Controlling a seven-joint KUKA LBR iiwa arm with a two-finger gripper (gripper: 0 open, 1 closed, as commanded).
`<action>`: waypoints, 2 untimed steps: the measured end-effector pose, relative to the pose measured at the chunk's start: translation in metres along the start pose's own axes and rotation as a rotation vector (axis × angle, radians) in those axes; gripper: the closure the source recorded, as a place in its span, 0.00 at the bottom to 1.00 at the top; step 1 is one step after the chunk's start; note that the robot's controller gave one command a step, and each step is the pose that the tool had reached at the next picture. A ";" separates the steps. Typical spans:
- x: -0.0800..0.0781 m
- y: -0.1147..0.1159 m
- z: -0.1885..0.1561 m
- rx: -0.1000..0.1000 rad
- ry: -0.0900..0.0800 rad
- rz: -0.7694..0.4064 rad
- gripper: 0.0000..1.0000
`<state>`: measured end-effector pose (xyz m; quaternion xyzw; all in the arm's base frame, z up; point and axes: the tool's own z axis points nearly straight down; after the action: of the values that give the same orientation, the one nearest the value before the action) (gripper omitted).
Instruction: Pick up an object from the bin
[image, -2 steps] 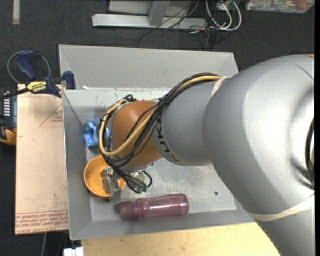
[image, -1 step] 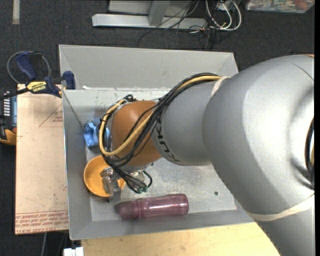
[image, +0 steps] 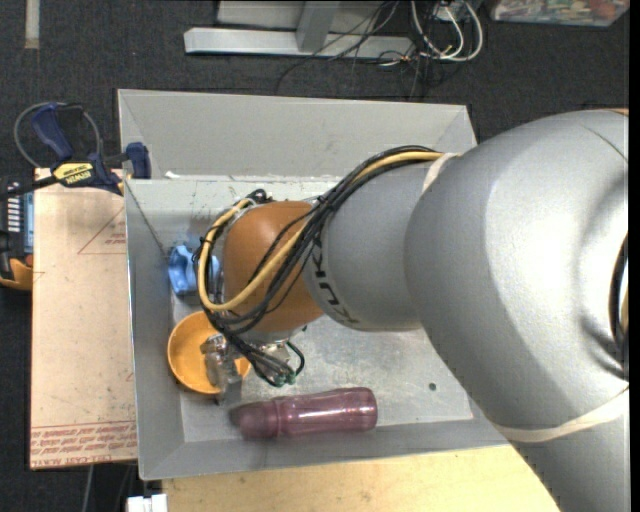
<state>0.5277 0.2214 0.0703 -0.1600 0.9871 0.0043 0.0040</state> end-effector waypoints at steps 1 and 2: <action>0.000 0.000 0.000 0.000 0.000 0.000 1.00; 0.000 0.000 0.000 0.000 0.000 0.000 1.00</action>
Offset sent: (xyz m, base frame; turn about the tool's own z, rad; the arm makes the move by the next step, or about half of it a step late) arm 0.0000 0.0000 0.0000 0.0000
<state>0.5277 0.2214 0.0704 -0.1600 0.9871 0.0044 0.0040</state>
